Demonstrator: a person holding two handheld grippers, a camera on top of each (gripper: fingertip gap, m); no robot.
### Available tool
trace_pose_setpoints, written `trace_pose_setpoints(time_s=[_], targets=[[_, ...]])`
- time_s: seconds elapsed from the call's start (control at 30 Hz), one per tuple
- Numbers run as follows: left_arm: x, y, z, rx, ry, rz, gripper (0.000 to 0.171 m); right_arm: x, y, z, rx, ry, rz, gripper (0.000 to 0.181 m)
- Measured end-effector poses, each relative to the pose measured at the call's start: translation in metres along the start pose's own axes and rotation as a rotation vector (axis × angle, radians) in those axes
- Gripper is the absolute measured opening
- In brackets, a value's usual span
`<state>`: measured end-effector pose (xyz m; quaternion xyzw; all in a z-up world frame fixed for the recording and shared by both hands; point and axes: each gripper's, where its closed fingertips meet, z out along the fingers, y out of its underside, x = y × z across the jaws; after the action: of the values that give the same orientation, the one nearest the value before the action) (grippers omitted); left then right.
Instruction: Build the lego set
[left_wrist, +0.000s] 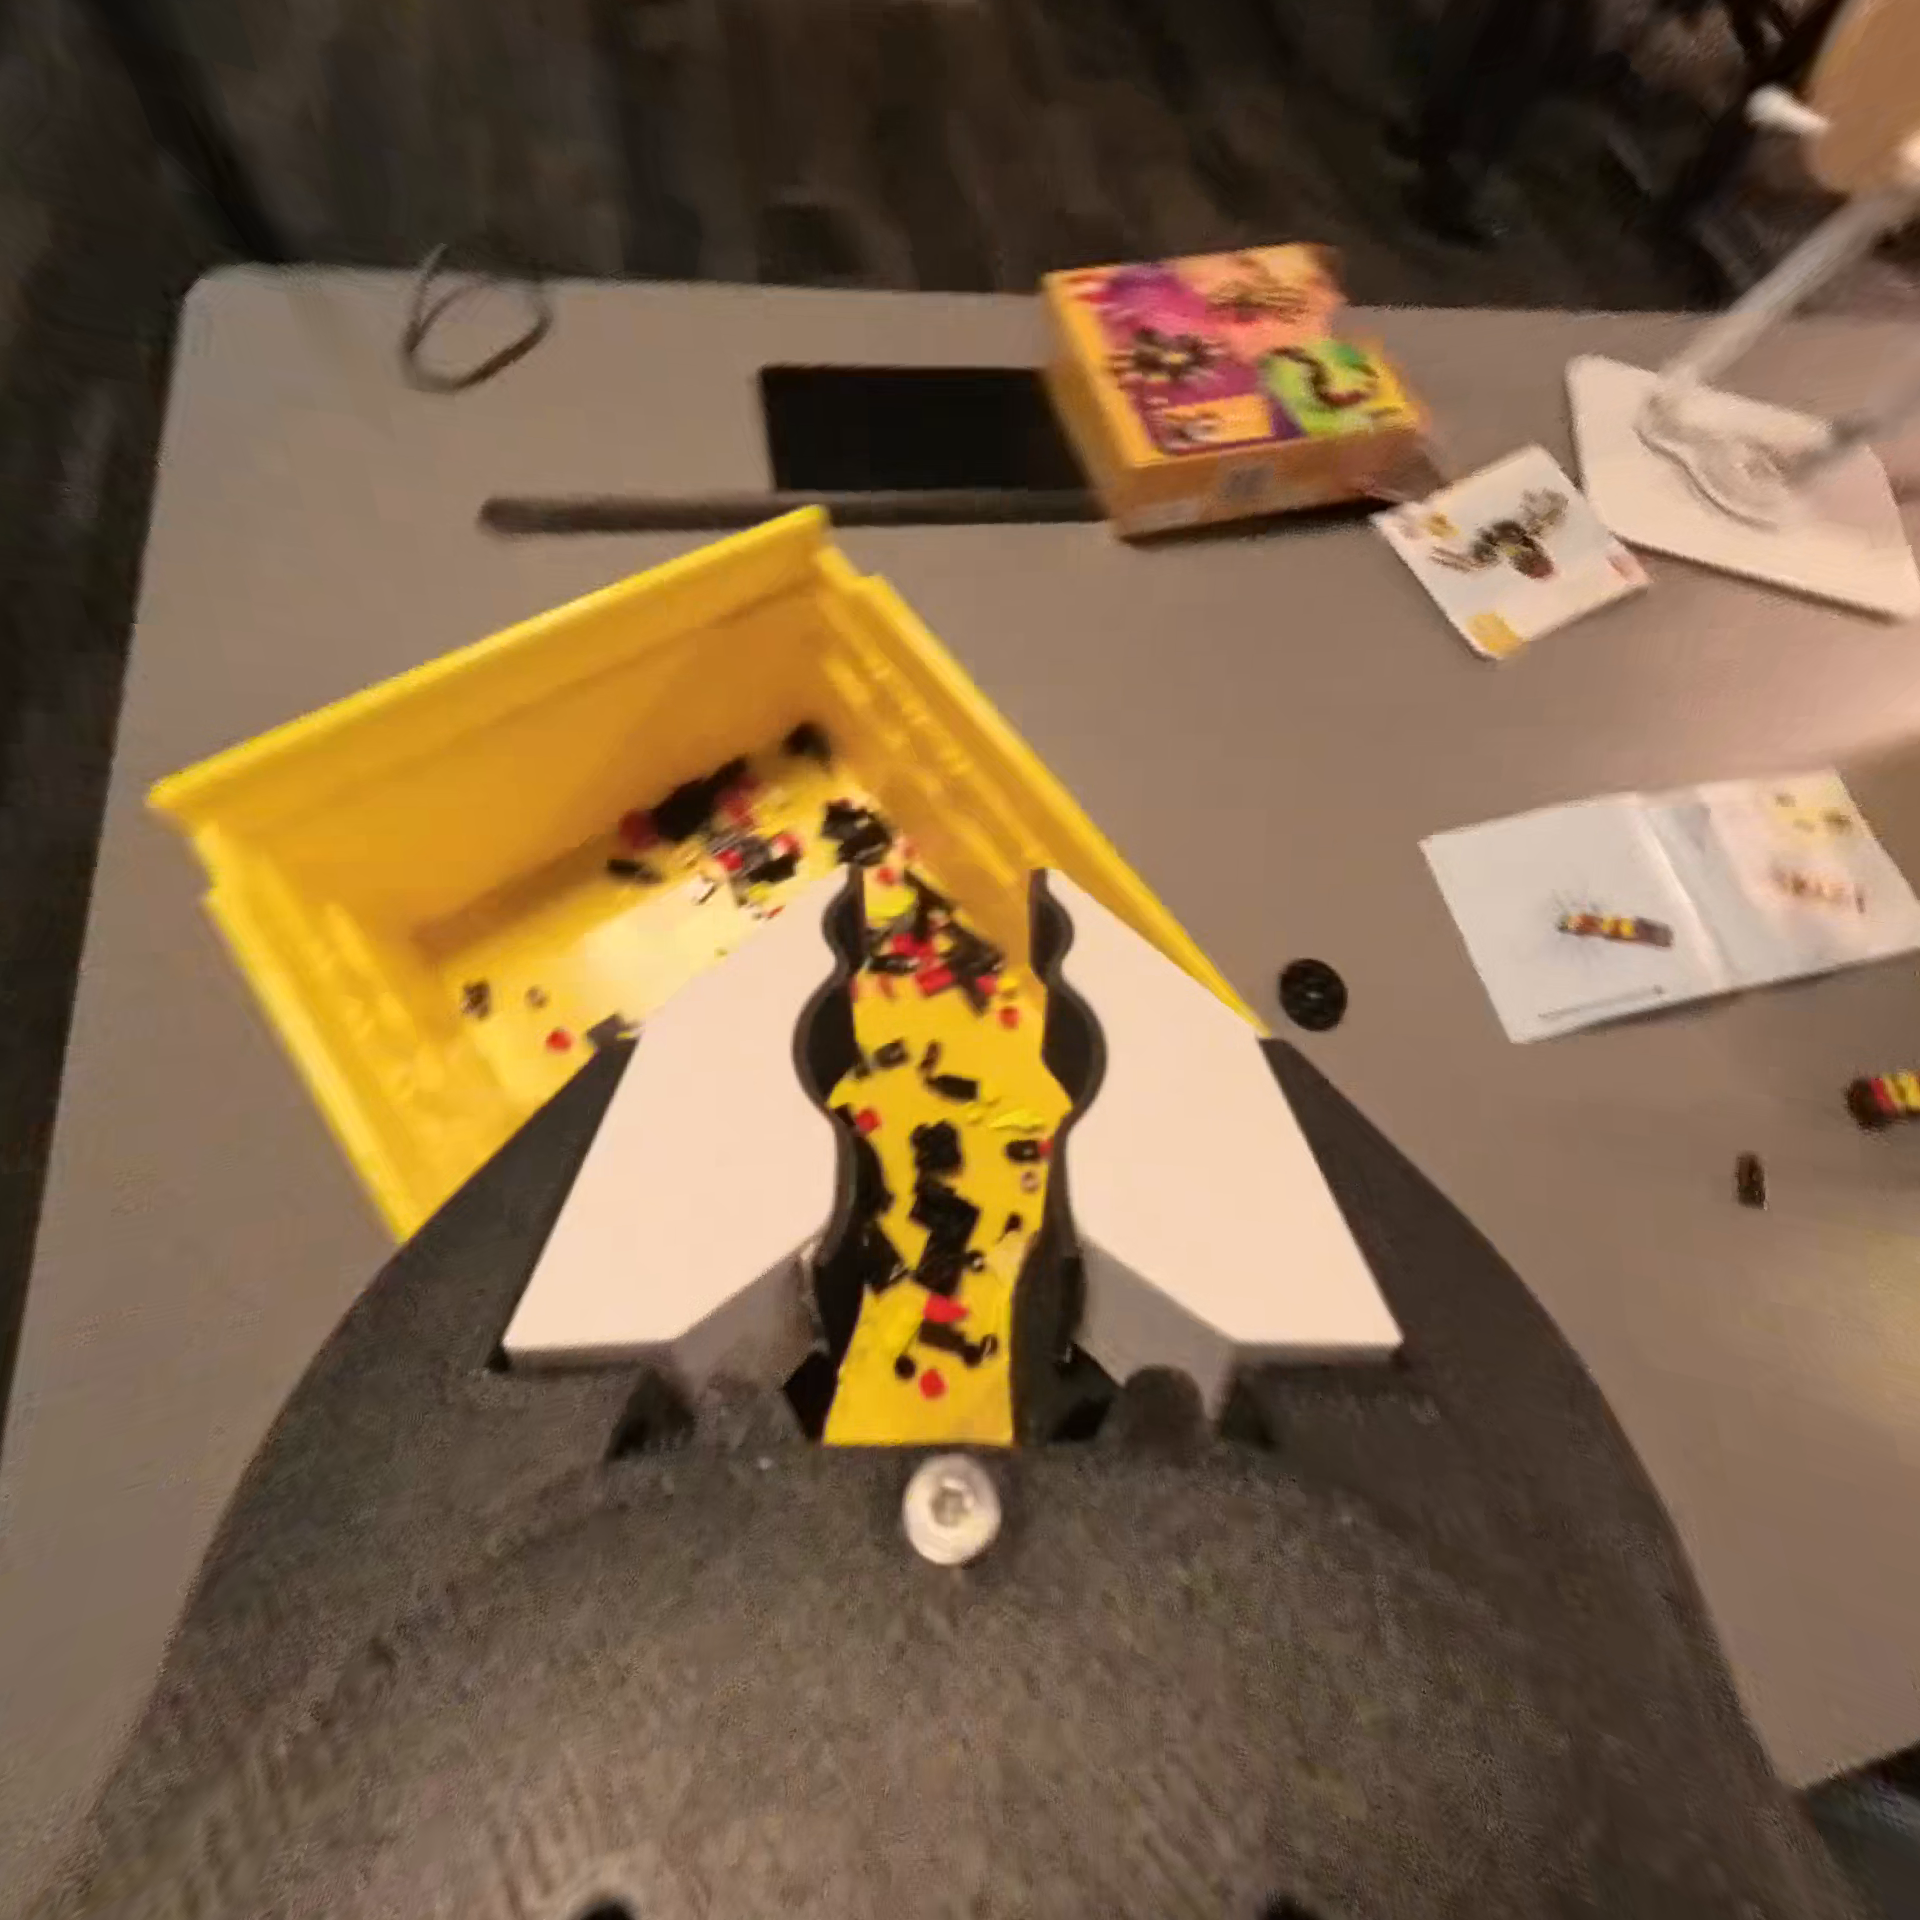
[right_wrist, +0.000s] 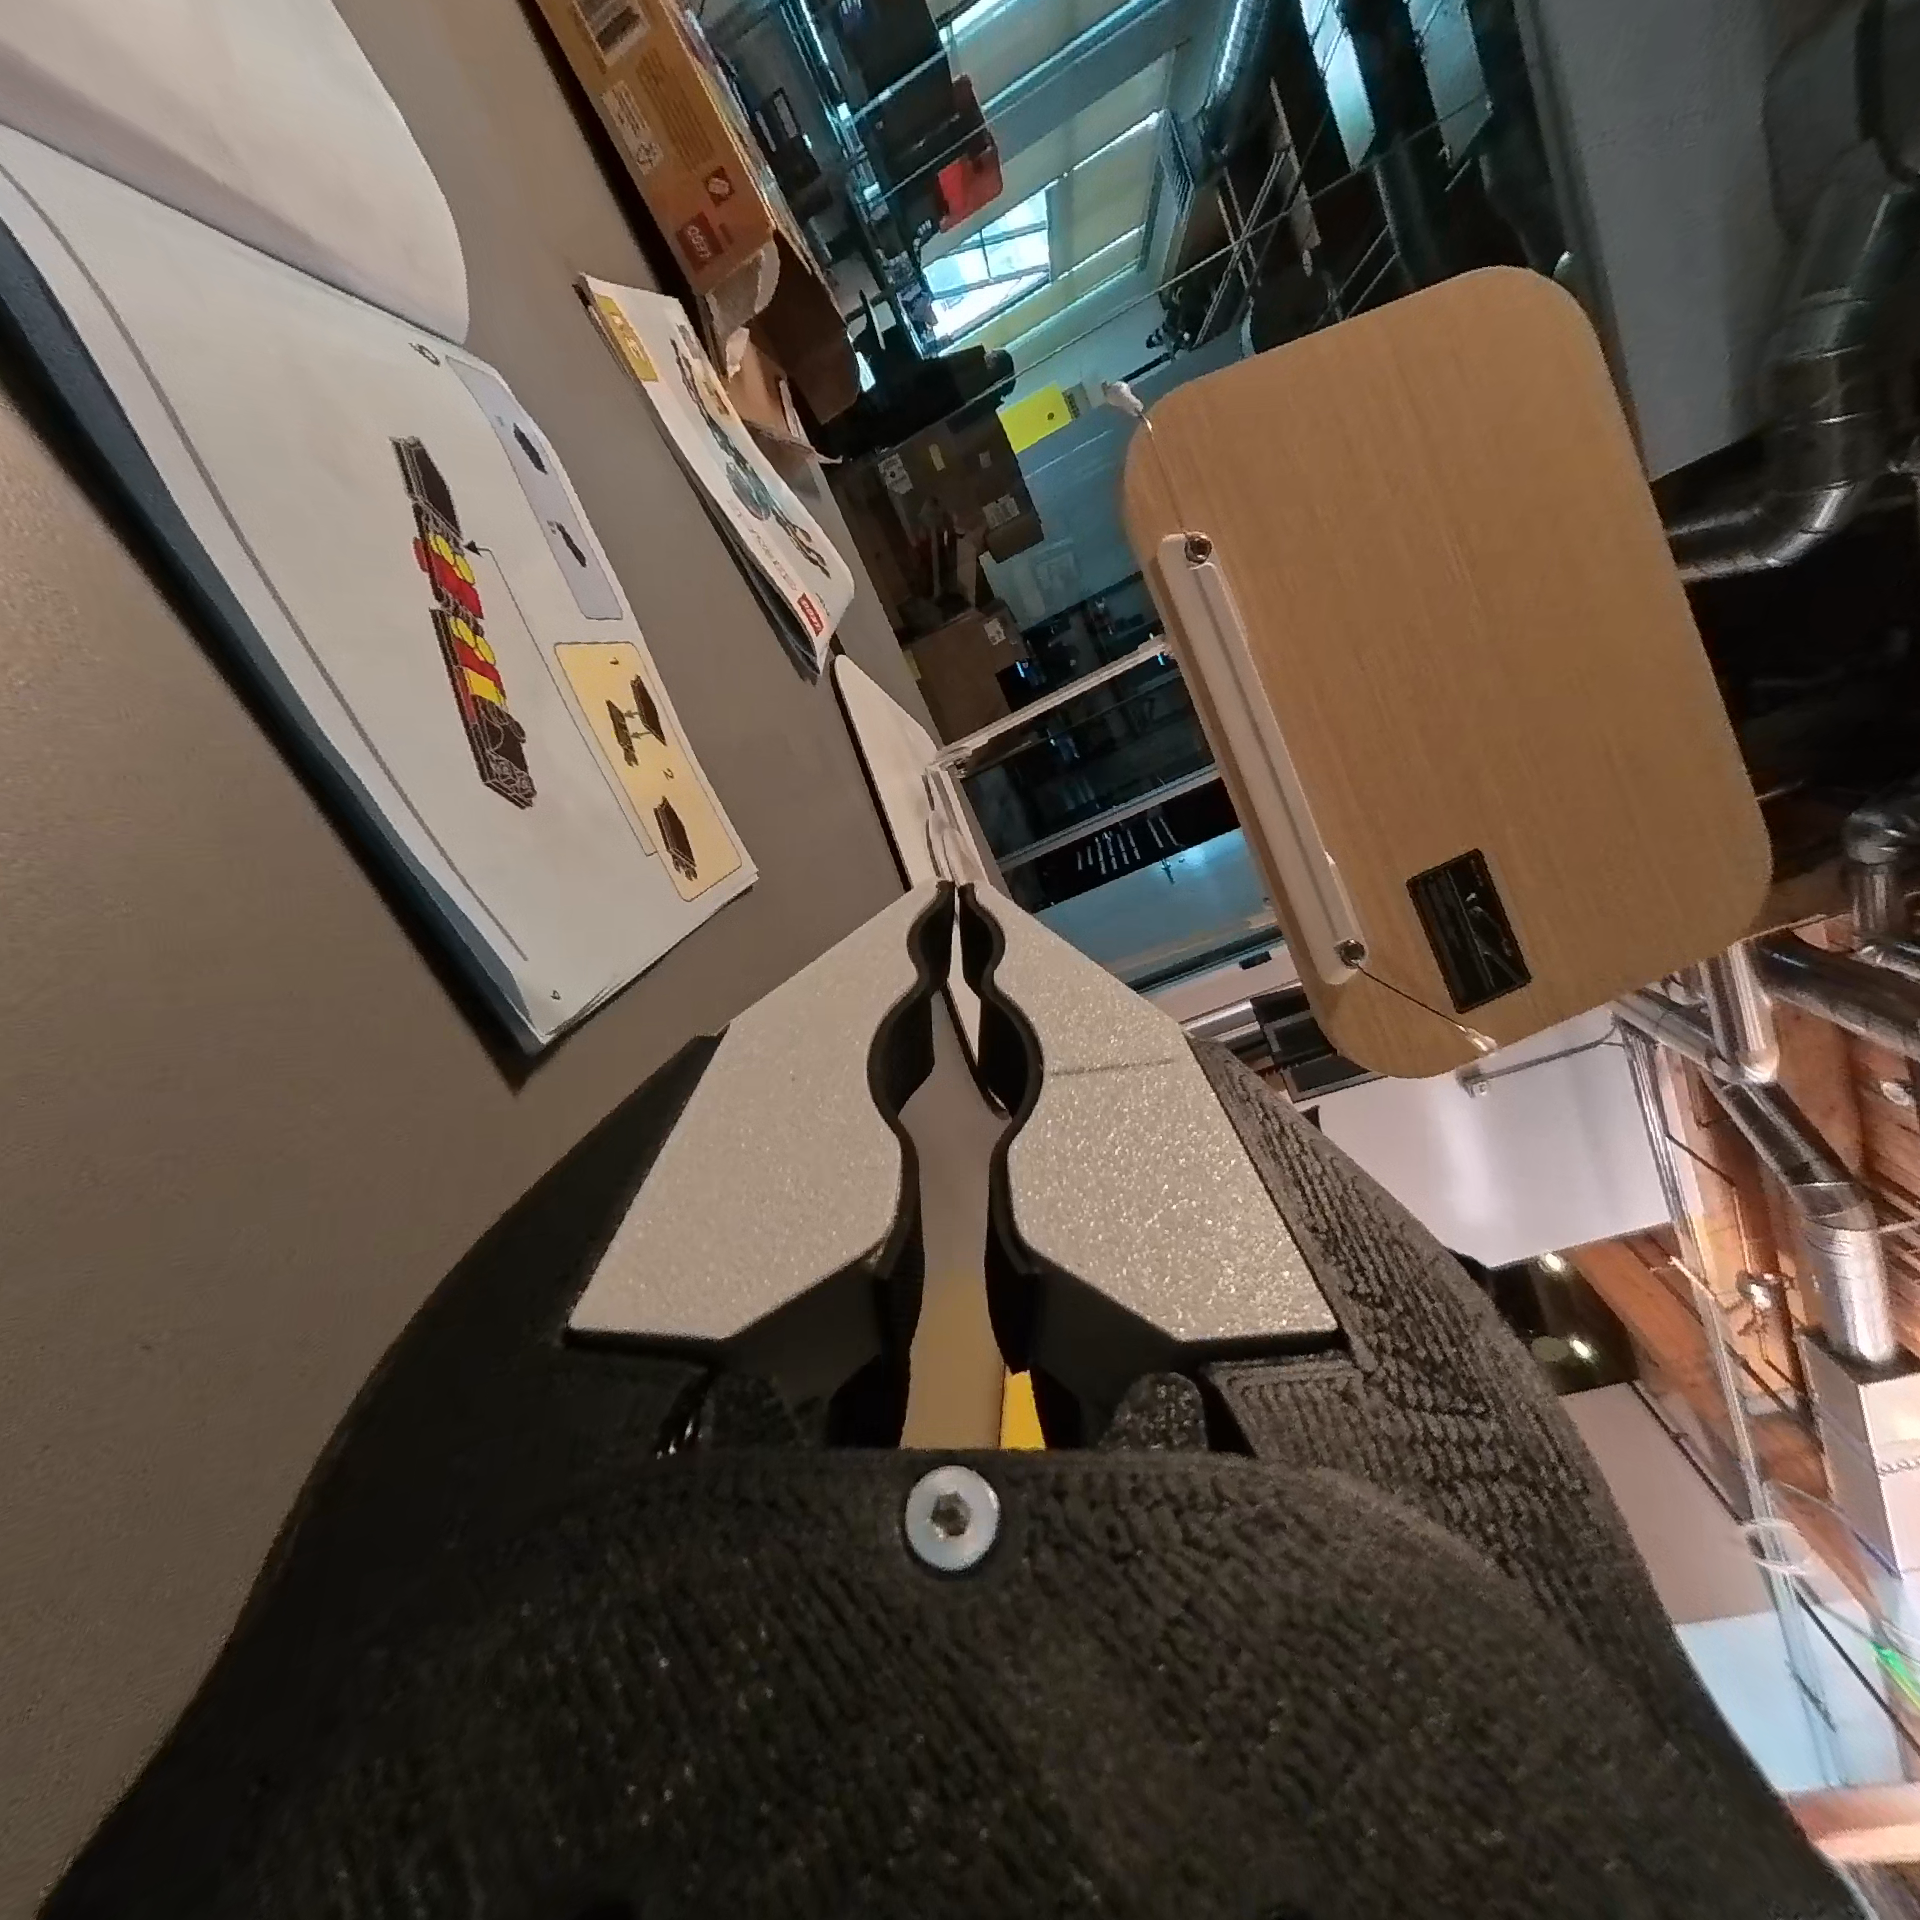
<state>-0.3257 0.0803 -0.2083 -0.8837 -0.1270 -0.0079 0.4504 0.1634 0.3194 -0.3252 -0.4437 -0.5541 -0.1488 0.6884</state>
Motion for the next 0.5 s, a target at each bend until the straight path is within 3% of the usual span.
trace_pose_setpoints(time_s=[0.1, 0.2, 0.33, 0.5], targets=[[-0.043, 0.014, -0.006, -0.033, -0.102, -0.091, 0.03, -0.001, 0.001, 0.001, -0.006, -0.002, -0.003, 0.0], [-0.061, 0.029, -0.003, -0.103, -0.163, -0.111, 0.03, -0.001, 0.003, 0.001, -0.015, -0.003, -0.006, 0.0], [-0.071, 0.043, 0.005, -0.194, -0.224, -0.101, 0.032, -0.001, 0.004, 0.002, -0.024, -0.003, -0.011, 0.0], [-0.066, 0.05, 0.017, -0.248, -0.204, -0.083, 0.034, -0.002, 0.005, 0.002, -0.027, -0.005, -0.013, 0.0]])
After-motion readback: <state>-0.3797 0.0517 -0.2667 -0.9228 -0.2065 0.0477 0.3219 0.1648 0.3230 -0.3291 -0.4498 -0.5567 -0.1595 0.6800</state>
